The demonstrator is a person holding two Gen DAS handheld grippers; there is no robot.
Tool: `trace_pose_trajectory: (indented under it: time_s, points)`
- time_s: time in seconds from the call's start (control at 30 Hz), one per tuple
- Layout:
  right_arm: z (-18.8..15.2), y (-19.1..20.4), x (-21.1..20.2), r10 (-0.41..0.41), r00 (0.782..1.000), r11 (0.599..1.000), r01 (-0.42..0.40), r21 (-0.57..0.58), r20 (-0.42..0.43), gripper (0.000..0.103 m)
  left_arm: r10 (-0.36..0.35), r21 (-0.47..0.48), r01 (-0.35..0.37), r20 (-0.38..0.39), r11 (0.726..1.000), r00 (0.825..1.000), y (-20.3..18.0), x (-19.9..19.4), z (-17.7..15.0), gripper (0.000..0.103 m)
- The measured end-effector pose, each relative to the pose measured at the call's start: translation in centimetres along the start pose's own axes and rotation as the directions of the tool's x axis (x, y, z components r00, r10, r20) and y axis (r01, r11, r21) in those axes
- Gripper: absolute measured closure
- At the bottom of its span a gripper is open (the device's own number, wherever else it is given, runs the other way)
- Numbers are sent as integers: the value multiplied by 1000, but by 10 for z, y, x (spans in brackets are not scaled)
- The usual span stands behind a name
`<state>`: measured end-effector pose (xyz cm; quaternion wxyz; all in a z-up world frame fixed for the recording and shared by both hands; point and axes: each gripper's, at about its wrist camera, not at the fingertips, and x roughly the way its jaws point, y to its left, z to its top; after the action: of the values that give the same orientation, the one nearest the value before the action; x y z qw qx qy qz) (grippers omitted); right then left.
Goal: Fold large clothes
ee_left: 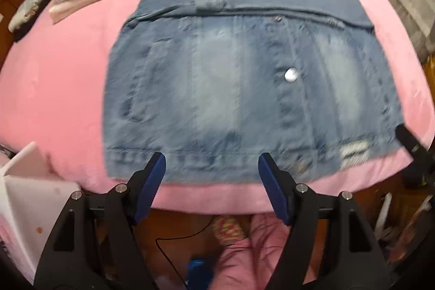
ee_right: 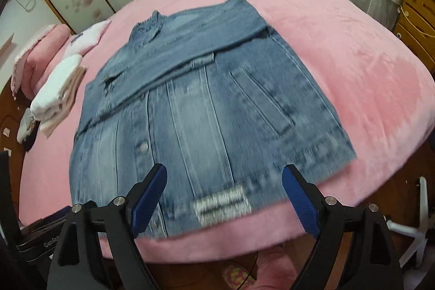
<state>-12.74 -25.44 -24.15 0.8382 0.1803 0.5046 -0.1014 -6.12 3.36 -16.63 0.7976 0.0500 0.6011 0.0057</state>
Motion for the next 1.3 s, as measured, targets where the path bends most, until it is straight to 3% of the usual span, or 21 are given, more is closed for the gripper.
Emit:
trace_pose_trajectory:
  time_s: [0.13,0.37,0.57,0.67,0.73,0.9,1.03,1.17,1.3]
  points:
    - [-10,-15,7,-29,999,1000,29,4,-17,15,30,8,-30,-29,1000,999,24,12,-20,35]
    - [-17,-75,29,-81,996,996,82,44,-22,15,43,-78,-49,-71,996,997,75,48,-44,35]
    - [-11,-143,53,1,1000,971,-6,240,20,15,-36,-214,24,-54,977,998,123,59,-51,35]
    - [-3,-169,67,37,999,945,-42,323,23,16,-119,-316,107,-19,943,993,146,61,-52,35]
    - [3,-178,74,74,997,930,-80,358,29,23,-191,-398,167,-21,902,981,159,67,-54,35]
    - [19,-171,89,31,999,944,-19,330,-32,31,-258,-485,249,50,838,965,178,69,-61,35]
    - [29,-157,94,3,998,955,15,297,-59,55,-295,-537,295,89,790,951,193,73,-66,35]
    - [32,-140,82,-56,996,955,74,287,-70,66,-281,-555,287,99,781,955,201,76,-69,35]
    - [32,-135,68,-30,999,950,41,310,-39,73,-288,-536,293,96,791,953,204,86,-63,35]
